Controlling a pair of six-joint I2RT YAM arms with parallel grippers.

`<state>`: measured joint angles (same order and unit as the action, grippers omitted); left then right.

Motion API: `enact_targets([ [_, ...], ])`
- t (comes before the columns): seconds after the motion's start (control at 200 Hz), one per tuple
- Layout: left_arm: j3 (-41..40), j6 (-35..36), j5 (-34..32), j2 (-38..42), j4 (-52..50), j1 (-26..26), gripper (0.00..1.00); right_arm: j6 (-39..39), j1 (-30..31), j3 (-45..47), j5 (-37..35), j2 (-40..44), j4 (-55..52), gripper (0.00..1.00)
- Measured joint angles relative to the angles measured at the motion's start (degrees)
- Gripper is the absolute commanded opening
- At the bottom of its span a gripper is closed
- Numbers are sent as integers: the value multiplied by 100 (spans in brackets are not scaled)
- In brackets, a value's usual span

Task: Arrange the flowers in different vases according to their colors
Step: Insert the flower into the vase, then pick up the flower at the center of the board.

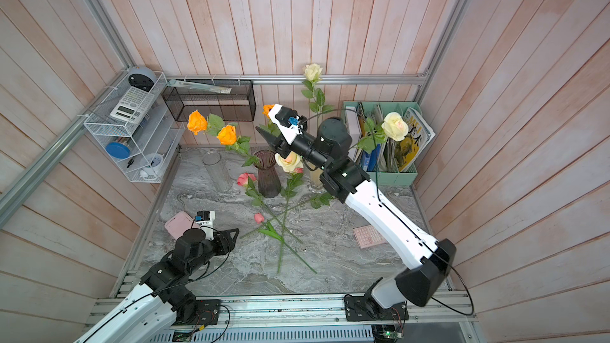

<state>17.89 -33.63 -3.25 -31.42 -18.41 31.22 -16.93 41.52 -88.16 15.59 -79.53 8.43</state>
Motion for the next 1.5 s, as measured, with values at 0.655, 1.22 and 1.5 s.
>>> enact_targets([
  [0.655, 3145, 1838, 573, -4817, 761, 1305, 73, 2638, 0, 4861, -2629, 3676, -1419, 61],
  [1.22, 6413, 4487, 841, -7980, -693, 1298, 71, 3803, 0, 6017, -3077, 4286, -1670, 61],
  [1.5, 7215, 4916, 715, -8747, -1202, 1130, 70, 3956, 0, 6194, -3027, 4444, -1663, 60],
])
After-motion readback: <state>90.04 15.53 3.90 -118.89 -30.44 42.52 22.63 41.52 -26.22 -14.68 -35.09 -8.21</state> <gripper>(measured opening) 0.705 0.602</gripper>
